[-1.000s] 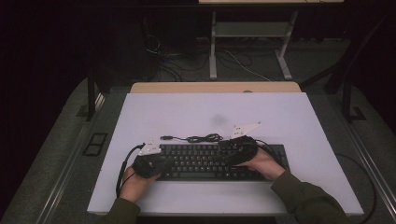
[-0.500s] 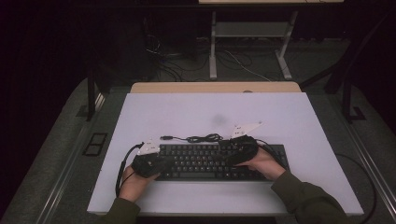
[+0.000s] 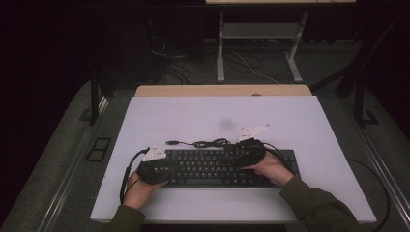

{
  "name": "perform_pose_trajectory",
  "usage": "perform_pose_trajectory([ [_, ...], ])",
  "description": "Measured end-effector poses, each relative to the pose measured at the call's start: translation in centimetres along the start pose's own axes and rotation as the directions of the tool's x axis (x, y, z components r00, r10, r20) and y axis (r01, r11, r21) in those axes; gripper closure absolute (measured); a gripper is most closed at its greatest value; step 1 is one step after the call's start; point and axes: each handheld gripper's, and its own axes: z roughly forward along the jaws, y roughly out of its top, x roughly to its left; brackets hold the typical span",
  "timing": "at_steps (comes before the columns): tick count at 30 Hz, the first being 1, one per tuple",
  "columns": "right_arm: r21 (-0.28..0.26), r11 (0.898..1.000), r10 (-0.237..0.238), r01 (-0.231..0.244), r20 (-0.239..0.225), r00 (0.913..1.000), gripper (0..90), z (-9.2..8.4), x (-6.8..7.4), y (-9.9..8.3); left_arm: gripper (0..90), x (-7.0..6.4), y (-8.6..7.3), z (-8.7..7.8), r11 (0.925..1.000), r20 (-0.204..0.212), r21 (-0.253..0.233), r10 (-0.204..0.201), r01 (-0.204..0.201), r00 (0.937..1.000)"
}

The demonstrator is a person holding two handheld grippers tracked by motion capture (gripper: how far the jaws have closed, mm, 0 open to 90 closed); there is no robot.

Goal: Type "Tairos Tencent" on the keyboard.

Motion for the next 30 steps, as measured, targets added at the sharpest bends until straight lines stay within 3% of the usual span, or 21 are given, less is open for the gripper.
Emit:
perform_pose_trajectory([
  [10, 0.007, 1.0, -0.009, 0.009, -0.005, 0.9999, 70.0, 0.5, 0.1, 0.1, 35.8, -0.2, 0.1, 0.2, 0.9996, 0.0, -0.023, -0.013, 0.013, 0.9999],
  [15, 0.021, 1.0, -0.02, 0.02, -0.007, 0.9998, 79.6, 0.9, 0.3, 0.0, 28.0, -0.3, 0.1, 0.4, 0.9995, 0.007, -0.029, -0.012, 0.012, 0.9999],
  [23, 0.034, 0.999, -0.029, 0.03, -0.018, 0.9994, 88.8, 1.8, 0.7, 0.3, 16.1, -0.3, 0.2, 0.6, 0.9993, 0.007, -0.03, -0.02, 0.02, 0.9998],
  [30, 0.062, 0.997, -0.037, 0.038, -0.014, 0.9992, 89.4, 2.1, 0.7, 0.1, 7.5, -0.4, 0.2, 0.7, 0.9993, 0.014, -0.028, -0.026, 0.027, 0.9996],
])
